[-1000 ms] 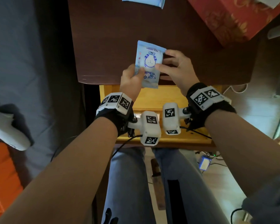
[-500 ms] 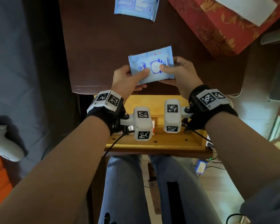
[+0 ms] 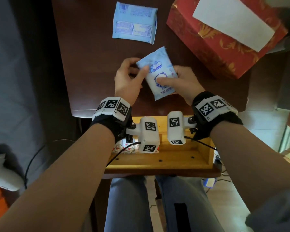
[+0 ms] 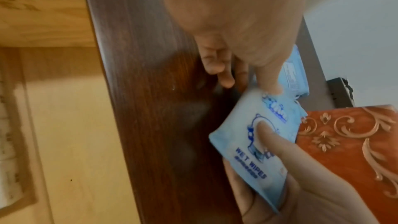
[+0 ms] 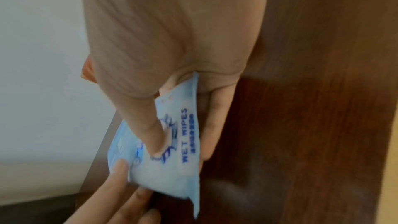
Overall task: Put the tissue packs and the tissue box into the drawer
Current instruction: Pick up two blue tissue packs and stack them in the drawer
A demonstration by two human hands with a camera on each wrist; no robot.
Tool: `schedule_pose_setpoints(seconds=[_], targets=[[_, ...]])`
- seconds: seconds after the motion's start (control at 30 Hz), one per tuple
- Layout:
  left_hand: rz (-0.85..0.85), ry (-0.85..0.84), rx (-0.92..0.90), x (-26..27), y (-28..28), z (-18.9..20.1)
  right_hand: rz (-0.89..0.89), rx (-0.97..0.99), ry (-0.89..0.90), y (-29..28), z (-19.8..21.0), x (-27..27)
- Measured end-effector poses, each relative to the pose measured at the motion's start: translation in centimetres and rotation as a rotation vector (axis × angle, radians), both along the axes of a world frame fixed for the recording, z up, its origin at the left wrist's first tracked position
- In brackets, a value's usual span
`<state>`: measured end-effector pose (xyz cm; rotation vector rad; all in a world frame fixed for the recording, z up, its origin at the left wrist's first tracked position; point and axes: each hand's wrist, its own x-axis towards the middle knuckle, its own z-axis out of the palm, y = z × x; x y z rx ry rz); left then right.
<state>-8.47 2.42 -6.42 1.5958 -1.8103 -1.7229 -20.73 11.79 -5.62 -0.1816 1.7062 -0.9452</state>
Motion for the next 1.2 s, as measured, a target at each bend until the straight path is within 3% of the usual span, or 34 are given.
schedule_pose_setpoints(seconds=[0.13, 0.4, 0.63, 1.03, 1.2], targets=[[-0.019, -0.103, -0.296, -1.0, -1.3, -0.6, -0.220, -0.030, 0.009, -0.5, -0.6, -0.7], [-0.252, -0.171, -0.630, -3.5, -2.8, -1.0, -0.276, -0.019, 0.003, -0.9, -1.2, -1.1], [-0.492, -0.327, -0.558, -4.3, -4.9, -1.5, -0.267, -0.014, -0.035, -1.0, -1.2, -1.4], [-0.316, -0.445, -0.565, -2.1, -1.6, -0.7, -0.327, -0.054, 0.002, -0.7, -1.1, -0.8], [-0.342, -0.285, -0.538, -1.1, -1.0, -1.3, -0.353, -0.052, 0.055, -0.5, -1.2, -0.1]])
